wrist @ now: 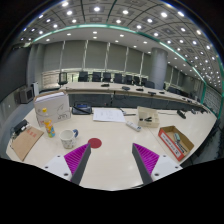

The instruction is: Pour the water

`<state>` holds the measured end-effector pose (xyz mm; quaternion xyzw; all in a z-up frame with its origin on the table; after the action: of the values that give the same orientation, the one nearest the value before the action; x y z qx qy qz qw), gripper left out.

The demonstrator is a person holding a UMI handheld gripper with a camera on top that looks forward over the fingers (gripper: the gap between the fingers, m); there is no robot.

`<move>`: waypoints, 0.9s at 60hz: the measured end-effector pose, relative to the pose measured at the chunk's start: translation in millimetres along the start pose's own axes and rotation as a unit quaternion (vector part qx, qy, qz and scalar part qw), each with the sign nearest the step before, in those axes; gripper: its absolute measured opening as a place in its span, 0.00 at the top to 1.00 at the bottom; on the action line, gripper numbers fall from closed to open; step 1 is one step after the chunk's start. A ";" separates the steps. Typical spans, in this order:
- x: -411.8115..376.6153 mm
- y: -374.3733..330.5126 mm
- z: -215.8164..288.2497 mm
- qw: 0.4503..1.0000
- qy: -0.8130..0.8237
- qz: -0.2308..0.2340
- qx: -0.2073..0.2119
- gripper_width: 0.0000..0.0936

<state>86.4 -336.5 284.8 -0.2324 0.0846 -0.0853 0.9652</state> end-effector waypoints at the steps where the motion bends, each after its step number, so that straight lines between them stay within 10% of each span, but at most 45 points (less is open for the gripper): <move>1: -1.8 0.3 -0.8 1.000 0.000 0.002 -0.001 0.09; 26: -195.9 44.3 -77.0 0.992 -0.016 0.112 -0.050 0.08; 54: -399.0 247.2 -107.1 0.992 0.023 0.123 0.018 0.09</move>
<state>-291.8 -84.7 125.6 -0.2005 0.1330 0.0272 0.9702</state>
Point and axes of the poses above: the point between the fingertips, and its own axes, seen from behind it with the camera up: x to the right, z up, y forward, the way the camera looks, the point moved 6 cm from there along -y, backward, against the way the camera looks, and after that the axes turned 15 degrees about y, right-handed, at the moved point
